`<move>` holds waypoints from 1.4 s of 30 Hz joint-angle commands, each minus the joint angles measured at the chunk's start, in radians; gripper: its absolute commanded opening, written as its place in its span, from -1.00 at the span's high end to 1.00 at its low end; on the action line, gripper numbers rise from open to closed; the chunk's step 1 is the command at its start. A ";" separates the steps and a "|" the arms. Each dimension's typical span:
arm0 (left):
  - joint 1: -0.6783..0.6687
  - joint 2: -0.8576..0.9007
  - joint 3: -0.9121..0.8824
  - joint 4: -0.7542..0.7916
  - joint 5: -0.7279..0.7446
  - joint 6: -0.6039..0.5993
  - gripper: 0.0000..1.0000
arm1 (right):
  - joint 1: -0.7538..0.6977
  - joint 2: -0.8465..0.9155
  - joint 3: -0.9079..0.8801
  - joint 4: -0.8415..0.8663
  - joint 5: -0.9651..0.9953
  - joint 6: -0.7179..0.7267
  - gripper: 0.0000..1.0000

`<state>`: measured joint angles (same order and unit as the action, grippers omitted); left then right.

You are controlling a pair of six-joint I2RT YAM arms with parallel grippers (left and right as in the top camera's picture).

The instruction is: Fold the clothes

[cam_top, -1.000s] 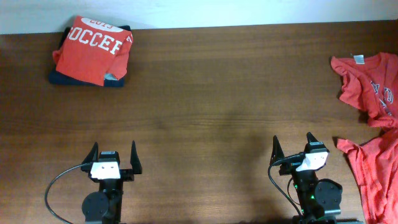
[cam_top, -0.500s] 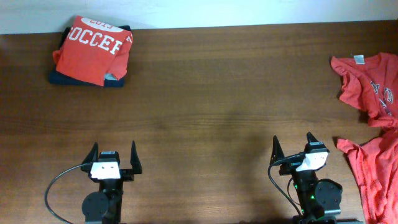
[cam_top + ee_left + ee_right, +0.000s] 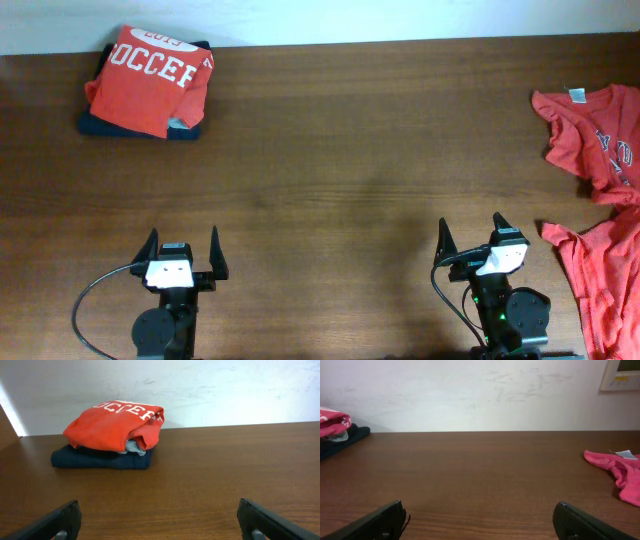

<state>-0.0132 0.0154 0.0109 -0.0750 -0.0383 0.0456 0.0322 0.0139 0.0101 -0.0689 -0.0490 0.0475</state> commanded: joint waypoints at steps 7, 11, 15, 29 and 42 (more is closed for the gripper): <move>-0.005 -0.010 -0.002 -0.005 -0.003 0.016 -0.98 | -0.006 -0.001 -0.005 -0.005 0.001 -0.006 -0.97; -0.005 -0.010 -0.002 -0.005 -0.003 0.016 -0.98 | -0.006 -0.001 -0.005 -0.005 0.001 -0.006 -0.97; -0.005 -0.010 -0.002 -0.005 -0.003 0.016 -0.99 | -0.006 -0.001 -0.005 -0.005 0.001 -0.006 -0.97; -0.005 -0.010 -0.002 -0.005 -0.003 0.016 -0.98 | -0.006 -0.001 -0.005 0.013 0.174 -0.148 -0.97; -0.005 -0.010 -0.002 -0.005 -0.003 0.016 -0.98 | -0.006 -0.001 -0.005 0.022 0.132 -0.144 -0.97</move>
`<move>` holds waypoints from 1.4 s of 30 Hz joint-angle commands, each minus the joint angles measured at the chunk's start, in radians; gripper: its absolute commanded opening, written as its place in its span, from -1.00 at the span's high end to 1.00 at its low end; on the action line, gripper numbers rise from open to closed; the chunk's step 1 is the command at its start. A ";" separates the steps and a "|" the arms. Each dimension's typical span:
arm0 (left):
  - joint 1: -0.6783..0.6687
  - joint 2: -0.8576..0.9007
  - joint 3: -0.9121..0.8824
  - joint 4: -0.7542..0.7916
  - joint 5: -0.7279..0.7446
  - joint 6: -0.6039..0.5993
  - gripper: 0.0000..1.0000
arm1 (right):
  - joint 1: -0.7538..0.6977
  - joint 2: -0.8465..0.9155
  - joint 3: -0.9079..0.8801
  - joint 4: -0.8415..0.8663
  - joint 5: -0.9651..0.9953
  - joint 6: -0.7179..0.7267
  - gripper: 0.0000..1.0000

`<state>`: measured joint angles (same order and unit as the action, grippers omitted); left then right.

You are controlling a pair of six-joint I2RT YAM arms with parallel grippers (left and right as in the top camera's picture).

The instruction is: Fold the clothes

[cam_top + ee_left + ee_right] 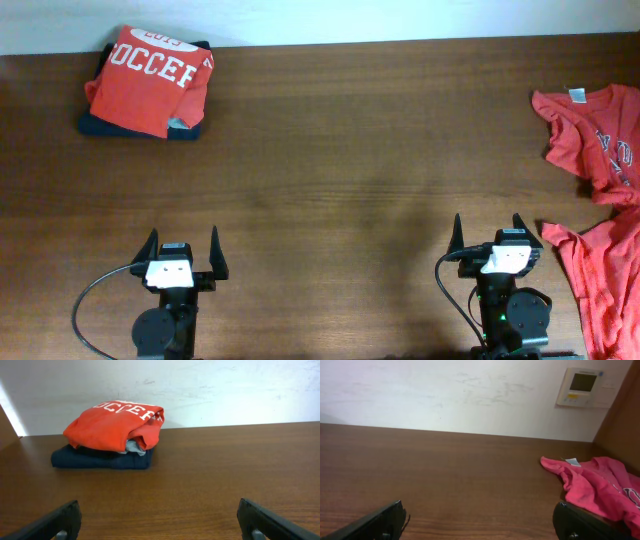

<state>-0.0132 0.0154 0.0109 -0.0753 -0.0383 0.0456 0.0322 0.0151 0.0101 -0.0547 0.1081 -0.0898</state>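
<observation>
A folded red soccer shirt [148, 77] lies on a folded navy garment [140, 127] at the table's far left; the pile [112, 432] also shows in the left wrist view. Unfolded red shirts [597, 140] lie crumpled at the right edge, one [605, 280] nearer the front, seen as pink-red cloth [597, 487] in the right wrist view. My left gripper [182, 253] rests open at the front left. At the front right my right gripper [489, 238] stands open, turned toward the red shirts. Both hold nothing.
A wooden table [350, 170] runs to a white wall [445, 395] at the back. A wall thermostat [582, 387] hangs at the right. A wooden side panel [620, 420] stands past the shirts.
My right gripper has swung to the right, so its view now faces the crumpled red shirts and the thermostat. The left gripper and the clothes have not moved.
</observation>
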 commanded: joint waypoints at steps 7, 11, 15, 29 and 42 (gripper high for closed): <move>-0.005 -0.010 -0.002 -0.005 -0.003 0.016 -0.98 | -0.006 -0.002 0.043 0.042 -0.200 0.021 -0.97; -0.005 -0.010 -0.002 -0.005 -0.003 0.016 -0.98 | -0.006 0.040 0.204 -0.083 -0.105 0.122 -0.97; -0.005 -0.010 -0.002 -0.005 -0.003 0.016 -0.98 | -0.006 0.196 0.379 -0.150 -0.096 0.181 -0.97; -0.005 -0.010 -0.002 -0.005 -0.003 0.016 -0.98 | -0.068 1.300 1.584 -0.819 -0.119 0.097 -0.97; -0.005 -0.010 -0.002 -0.005 -0.003 0.016 -0.98 | -0.324 1.968 2.323 -1.248 -0.101 0.097 -0.97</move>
<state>-0.0132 0.0120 0.0113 -0.0761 -0.0383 0.0460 -0.2550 1.9343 2.2990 -1.2751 -0.0193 0.0170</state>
